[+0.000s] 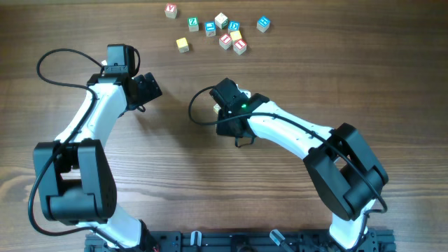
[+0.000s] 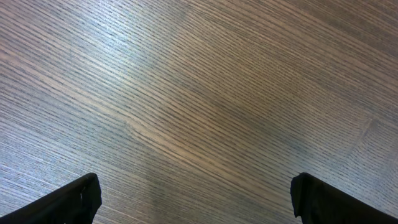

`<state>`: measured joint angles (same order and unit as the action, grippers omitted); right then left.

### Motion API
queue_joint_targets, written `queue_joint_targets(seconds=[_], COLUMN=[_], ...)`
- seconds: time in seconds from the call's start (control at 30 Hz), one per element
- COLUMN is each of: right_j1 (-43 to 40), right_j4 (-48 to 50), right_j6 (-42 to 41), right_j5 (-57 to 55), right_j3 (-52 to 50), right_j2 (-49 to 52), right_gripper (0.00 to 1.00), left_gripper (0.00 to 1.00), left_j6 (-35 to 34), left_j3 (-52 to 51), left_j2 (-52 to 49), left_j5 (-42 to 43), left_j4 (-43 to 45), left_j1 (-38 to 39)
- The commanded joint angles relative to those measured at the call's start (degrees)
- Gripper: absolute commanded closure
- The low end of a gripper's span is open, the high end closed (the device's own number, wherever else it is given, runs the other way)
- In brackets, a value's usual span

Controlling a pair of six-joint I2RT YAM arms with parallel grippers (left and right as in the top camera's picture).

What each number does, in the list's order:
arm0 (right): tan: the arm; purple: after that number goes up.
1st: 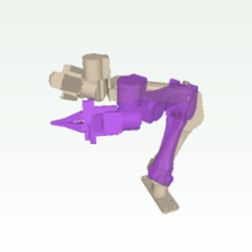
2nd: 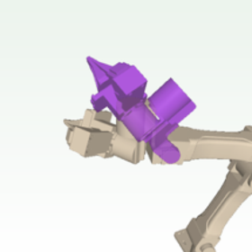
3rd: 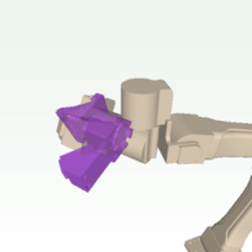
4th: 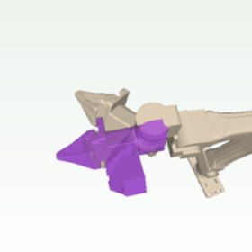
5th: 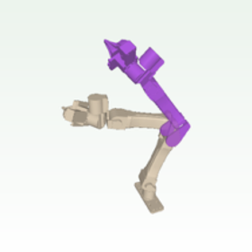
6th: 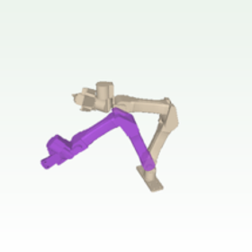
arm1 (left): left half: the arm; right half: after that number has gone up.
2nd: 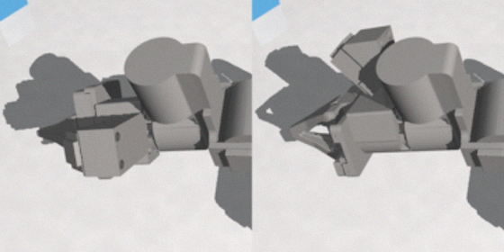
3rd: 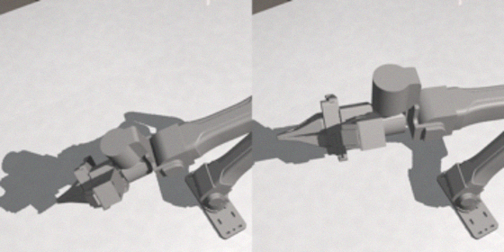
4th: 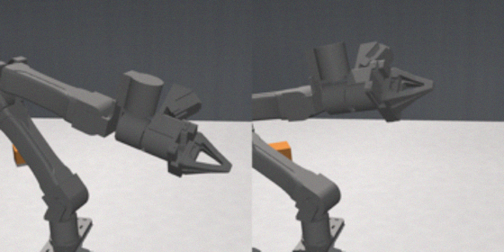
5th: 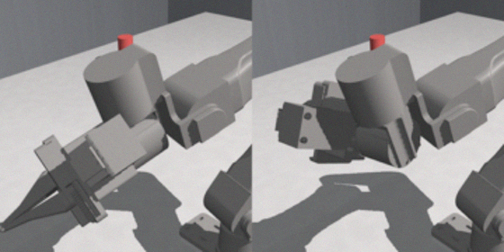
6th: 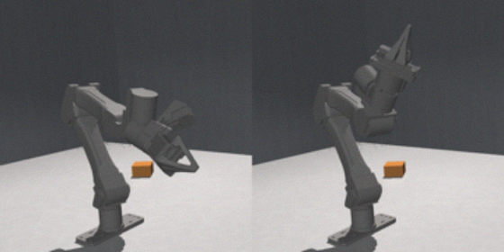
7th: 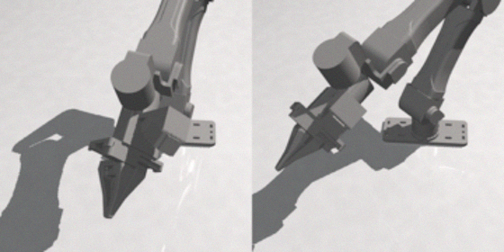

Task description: Form a circle

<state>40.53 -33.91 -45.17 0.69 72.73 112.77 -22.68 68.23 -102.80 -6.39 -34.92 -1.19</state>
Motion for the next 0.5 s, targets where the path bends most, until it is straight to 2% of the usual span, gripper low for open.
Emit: queue_joint_targets(seconds=[0.0, 0.23, 0.37, 0.47], right_j1=[0.11, 0.11, -0.07, -0.76], right_j4=[-1.11, -3.52, -4.72, -5.77], right_j6=[0.17, 2.8, 4.37, 6.34], right_j5=[0.68, 0.44, -0.83, -1.9], right_j3=[-0.02, 1.38, 1.68, 1.99], right_j2=[0.59, -1.2, -6.64, -12.24], right_gripper=[0.96, 0.94, 0.81, 0.59], left_gripper=[0.0, 0.0, 0.0, 0.0], left_j6=[-0.52, -0.52, -0.52, -0.52], left_j3=[0.46, 0.46, 0.46, 0.46], left_j2=[0.9, 0.9, 0.9, 0.9], left_j5=[-0.57, -0.55, -0.55, -0.57], left_j4=[0.02, 0.02, 0.02, 0.02], left_j1=[-0.26, -0.26, -0.26, -0.26])
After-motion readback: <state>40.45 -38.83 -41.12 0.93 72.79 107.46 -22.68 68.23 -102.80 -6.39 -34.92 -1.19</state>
